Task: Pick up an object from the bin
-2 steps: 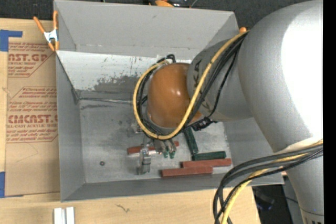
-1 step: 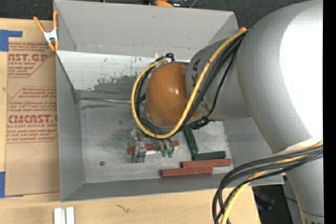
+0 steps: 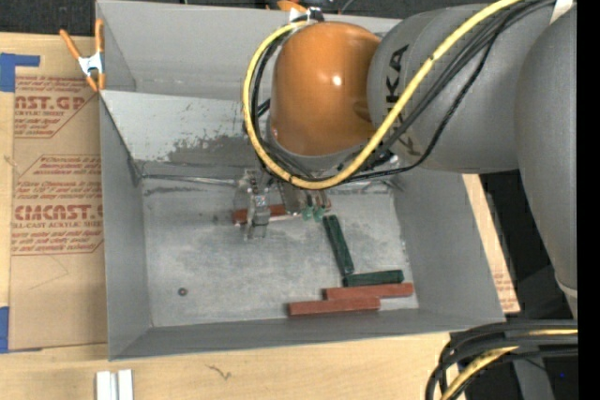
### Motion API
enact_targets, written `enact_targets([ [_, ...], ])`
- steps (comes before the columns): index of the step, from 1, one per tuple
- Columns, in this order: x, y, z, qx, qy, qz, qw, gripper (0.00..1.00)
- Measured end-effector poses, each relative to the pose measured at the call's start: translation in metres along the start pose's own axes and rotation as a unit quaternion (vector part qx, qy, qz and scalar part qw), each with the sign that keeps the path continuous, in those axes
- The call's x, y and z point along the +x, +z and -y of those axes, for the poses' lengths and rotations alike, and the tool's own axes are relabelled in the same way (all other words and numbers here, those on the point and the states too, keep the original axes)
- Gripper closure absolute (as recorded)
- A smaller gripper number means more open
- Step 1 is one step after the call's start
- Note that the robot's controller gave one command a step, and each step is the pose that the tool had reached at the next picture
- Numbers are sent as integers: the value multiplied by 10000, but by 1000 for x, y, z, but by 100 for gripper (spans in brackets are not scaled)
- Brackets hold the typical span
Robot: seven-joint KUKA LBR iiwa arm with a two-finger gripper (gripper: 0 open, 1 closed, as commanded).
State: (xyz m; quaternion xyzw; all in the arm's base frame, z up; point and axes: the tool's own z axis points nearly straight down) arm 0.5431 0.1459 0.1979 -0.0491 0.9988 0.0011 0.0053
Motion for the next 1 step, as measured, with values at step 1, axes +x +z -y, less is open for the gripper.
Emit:
enact_targets([
  [1, 25, -86, 29, 1, -1543, -30, 9880, 100],
])
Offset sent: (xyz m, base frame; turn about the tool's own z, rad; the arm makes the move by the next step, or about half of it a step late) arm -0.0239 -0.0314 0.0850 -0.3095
